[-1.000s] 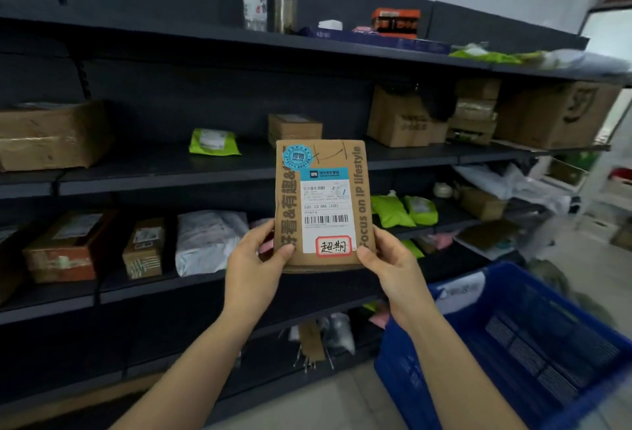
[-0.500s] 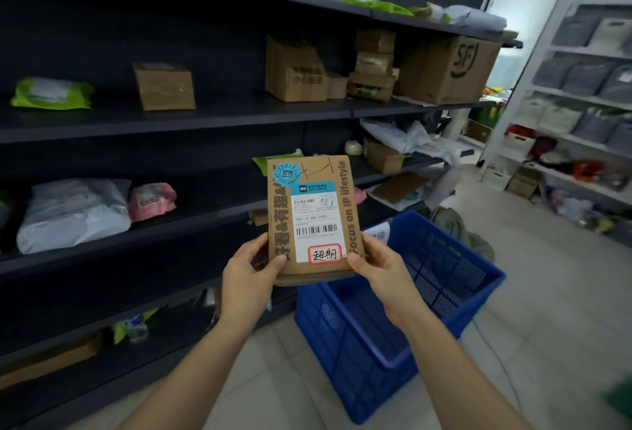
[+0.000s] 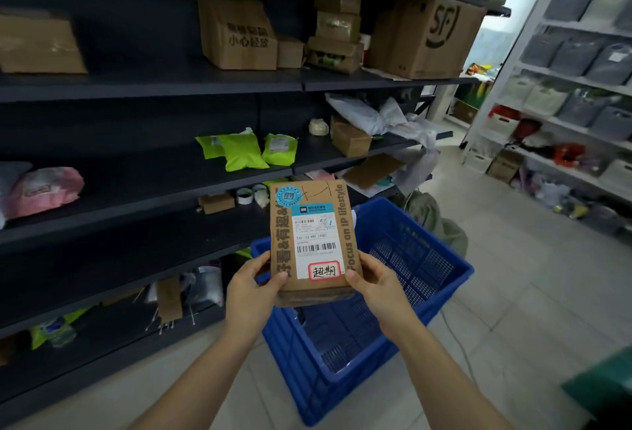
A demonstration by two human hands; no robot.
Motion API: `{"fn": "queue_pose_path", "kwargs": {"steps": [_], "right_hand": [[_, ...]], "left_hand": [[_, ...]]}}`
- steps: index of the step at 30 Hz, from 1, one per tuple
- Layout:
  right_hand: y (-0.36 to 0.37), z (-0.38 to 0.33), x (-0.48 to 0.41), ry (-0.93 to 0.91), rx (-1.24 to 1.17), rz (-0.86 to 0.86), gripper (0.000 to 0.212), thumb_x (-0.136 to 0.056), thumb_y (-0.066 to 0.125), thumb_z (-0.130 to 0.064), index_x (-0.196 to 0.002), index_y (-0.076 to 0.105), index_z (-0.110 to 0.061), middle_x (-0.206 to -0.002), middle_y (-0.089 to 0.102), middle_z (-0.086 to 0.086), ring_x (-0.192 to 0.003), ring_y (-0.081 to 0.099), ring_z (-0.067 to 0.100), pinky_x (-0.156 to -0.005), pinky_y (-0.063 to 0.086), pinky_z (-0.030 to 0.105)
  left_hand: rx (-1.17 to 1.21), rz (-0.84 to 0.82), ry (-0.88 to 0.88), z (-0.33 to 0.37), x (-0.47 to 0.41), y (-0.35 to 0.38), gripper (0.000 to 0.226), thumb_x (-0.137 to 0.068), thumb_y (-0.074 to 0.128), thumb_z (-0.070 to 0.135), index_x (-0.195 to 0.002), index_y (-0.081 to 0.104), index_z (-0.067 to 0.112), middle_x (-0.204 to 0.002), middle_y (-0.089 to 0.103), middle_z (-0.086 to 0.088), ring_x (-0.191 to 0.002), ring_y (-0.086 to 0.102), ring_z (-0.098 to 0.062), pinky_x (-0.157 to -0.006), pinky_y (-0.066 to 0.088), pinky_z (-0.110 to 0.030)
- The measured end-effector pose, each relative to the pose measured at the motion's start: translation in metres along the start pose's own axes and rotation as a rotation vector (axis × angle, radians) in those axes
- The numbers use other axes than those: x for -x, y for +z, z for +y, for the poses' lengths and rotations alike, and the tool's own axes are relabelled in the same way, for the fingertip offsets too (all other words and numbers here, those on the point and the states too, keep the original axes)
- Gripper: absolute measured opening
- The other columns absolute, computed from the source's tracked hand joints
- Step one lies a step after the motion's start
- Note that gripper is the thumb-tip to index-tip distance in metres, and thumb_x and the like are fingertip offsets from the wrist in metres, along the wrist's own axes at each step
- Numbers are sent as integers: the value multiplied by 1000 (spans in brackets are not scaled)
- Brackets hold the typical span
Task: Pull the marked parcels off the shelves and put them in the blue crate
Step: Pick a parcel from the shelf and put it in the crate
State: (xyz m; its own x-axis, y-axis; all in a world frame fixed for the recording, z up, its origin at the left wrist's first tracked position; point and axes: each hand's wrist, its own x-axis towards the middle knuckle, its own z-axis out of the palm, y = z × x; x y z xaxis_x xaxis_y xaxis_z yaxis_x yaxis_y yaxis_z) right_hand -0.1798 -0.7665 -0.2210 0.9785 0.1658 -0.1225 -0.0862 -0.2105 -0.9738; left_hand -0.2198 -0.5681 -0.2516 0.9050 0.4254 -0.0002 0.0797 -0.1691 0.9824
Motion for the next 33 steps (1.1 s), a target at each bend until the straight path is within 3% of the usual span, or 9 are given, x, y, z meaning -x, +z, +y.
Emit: {"fn": "queue_pose_path", "kwargs": {"steps": [5, 15, 18, 22, 27, 30, 33], "right_hand": [[-33, 24, -73, 59, 20, -28, 38, -93, 59, -10, -122, 57, -34, -113, 64, -16, -104, 56, -3, -76, 46, 13], [-82, 64, -217, 179, 52, -90, 42, -91, 62, -6, -128, 58, -24, -118, 66, -9, -109, 59, 5, -83, 48, 17], [-94, 81, -249, 216, 44, -112, 38, -90, 61, -3, -121, 60, -25, -115, 67, -9, -108, 60, 5, -81, 48, 16], [-113, 108, -295, 263, 58, -165, 40, -89, 61, 1, -120, 60, -25, -113, 67, -10, -106, 60, 6, -82, 48, 16], [-143, 153, -365, 314, 128, -279, 41, -86, 64, 3, -115, 62, -25, -106, 67, -10, -104, 62, 8, -82, 49, 16], [-159, 186, -404, 347, 168, -341, 39, -85, 65, 4, -109, 64, -27, -107, 69, -8, -105, 64, 10, -92, 52, 27], [-169, 220, -434, 375, 206, -389, 38, -85, 64, 3, -98, 65, -33, -105, 70, -8, -102, 65, 10, -94, 52, 30]], "left_hand": [[14, 21, -52, -21, -55, 61, 48, -83, 71, 9, -129, 59, 16, -124, 62, 2, -117, 55, -15, -103, 45, -41], [0, 71, -205, -46, -155, 157, 47, -83, 72, 7, -128, 61, 15, -123, 64, 0, -114, 57, -15, -100, 47, -37], [-35, 78, -233, -55, -175, 182, 47, -84, 71, 9, -129, 60, 15, -123, 63, 2, -113, 57, -13, -99, 47, -34], [-42, 108, -289, -70, -197, 221, 46, -86, 68, 6, -130, 58, 12, -121, 62, 2, -95, 57, -5, -80, 46, -13], [-79, 197, -415, -103, -220, 288, 44, -89, 64, 5, -130, 59, 18, -118, 64, 3, -99, 56, -7, -89, 46, -24], [-91, 268, -486, -126, -233, 327, 45, -89, 63, 3, -130, 59, 21, -107, 64, 9, -99, 60, -10, -89, 50, -29], [-126, 318, -579, -150, -248, 363, 44, -91, 59, 5, -132, 58, 22, -110, 66, 4, -93, 58, -9, -72, 46, -21]]}}
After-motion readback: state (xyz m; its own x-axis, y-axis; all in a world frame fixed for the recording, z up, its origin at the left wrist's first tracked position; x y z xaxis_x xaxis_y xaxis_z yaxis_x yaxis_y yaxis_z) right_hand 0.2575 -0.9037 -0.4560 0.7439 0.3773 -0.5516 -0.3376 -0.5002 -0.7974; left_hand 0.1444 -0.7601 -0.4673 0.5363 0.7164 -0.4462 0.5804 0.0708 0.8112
